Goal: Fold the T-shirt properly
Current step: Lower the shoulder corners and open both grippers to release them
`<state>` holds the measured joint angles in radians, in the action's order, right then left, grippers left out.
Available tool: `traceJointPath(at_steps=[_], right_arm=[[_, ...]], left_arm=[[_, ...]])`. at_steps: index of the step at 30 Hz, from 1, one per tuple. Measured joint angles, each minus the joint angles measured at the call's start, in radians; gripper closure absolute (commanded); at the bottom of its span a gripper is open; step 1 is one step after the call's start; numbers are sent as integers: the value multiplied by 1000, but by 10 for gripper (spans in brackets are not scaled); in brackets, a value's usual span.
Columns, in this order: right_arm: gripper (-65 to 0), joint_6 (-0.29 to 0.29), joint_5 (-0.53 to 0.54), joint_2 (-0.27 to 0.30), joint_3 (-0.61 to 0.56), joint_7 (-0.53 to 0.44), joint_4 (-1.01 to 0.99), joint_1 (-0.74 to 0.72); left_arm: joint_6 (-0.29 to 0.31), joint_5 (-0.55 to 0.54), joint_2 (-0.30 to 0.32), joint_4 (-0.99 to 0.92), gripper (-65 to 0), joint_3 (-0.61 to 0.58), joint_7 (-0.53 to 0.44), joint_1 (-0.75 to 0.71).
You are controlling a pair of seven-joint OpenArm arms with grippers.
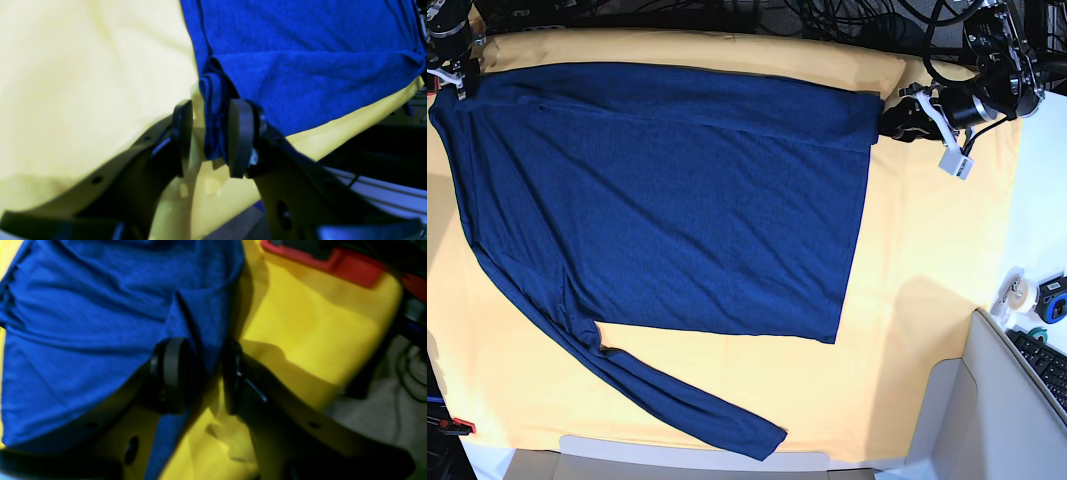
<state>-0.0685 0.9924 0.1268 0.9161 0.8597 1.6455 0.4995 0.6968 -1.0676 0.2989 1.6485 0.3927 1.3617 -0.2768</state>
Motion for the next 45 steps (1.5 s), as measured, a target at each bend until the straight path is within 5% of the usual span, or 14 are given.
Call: traceJointPath(at_steps=[14,45], right_arm=[[-201,-32,-36,-11,2,31,74,60],[-202,-53,-55,-31,-3,57,159,-107]], left_arm=[[0,-1,0,-1,-188,0,0,0],[0,-1,0,-1,-188,-1,0,-8]])
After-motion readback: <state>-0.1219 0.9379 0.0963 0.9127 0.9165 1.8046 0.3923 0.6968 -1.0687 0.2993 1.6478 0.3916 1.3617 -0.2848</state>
